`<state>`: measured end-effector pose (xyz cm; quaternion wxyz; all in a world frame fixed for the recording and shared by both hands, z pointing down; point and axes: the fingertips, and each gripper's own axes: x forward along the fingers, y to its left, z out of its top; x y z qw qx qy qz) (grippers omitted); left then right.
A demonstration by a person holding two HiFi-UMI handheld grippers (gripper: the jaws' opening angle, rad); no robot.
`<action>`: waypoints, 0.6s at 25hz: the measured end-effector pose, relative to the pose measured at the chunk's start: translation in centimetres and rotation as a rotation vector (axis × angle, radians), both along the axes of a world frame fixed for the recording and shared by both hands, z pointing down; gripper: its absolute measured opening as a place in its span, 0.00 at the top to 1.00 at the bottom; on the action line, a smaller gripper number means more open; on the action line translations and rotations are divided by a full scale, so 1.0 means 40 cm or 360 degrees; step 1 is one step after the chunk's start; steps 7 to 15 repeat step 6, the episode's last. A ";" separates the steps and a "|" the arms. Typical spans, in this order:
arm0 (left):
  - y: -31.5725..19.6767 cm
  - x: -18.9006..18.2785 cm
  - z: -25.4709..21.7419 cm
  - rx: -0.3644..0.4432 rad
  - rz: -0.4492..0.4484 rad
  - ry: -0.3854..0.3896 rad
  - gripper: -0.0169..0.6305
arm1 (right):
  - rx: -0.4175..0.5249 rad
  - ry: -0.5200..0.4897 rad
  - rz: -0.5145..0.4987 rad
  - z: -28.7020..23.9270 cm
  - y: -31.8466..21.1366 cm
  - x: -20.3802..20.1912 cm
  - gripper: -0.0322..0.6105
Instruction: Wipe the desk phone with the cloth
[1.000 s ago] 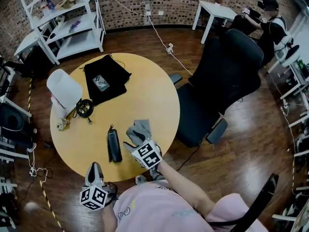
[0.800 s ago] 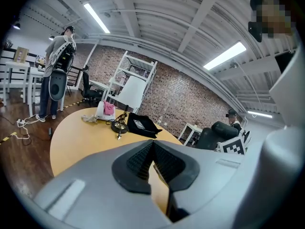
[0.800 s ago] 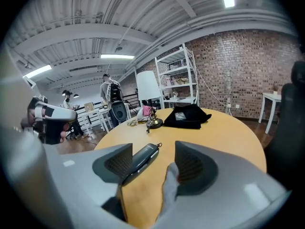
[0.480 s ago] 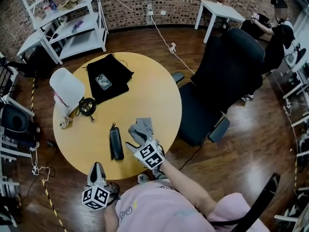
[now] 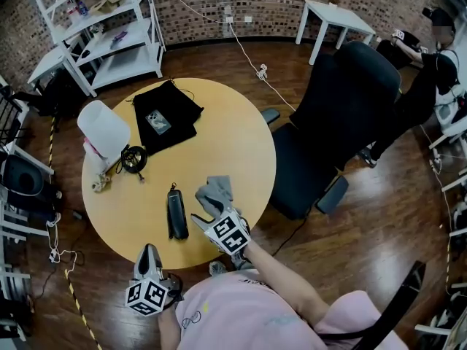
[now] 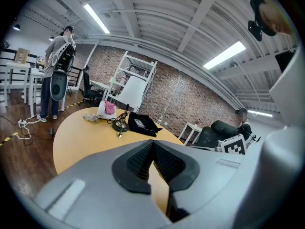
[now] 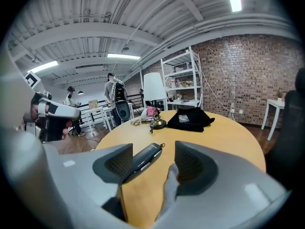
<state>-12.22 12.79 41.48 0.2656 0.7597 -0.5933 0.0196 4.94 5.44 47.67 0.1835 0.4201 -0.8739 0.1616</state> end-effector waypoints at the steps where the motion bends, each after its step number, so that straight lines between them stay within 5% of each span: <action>1: 0.001 0.000 0.001 0.0000 0.0000 0.0000 0.97 | 0.0001 0.0001 -0.0002 0.001 0.001 0.000 0.52; 15: 0.005 -0.002 0.008 -0.0001 0.0002 -0.0002 0.97 | -0.0004 0.0002 -0.0009 0.005 0.004 -0.003 0.52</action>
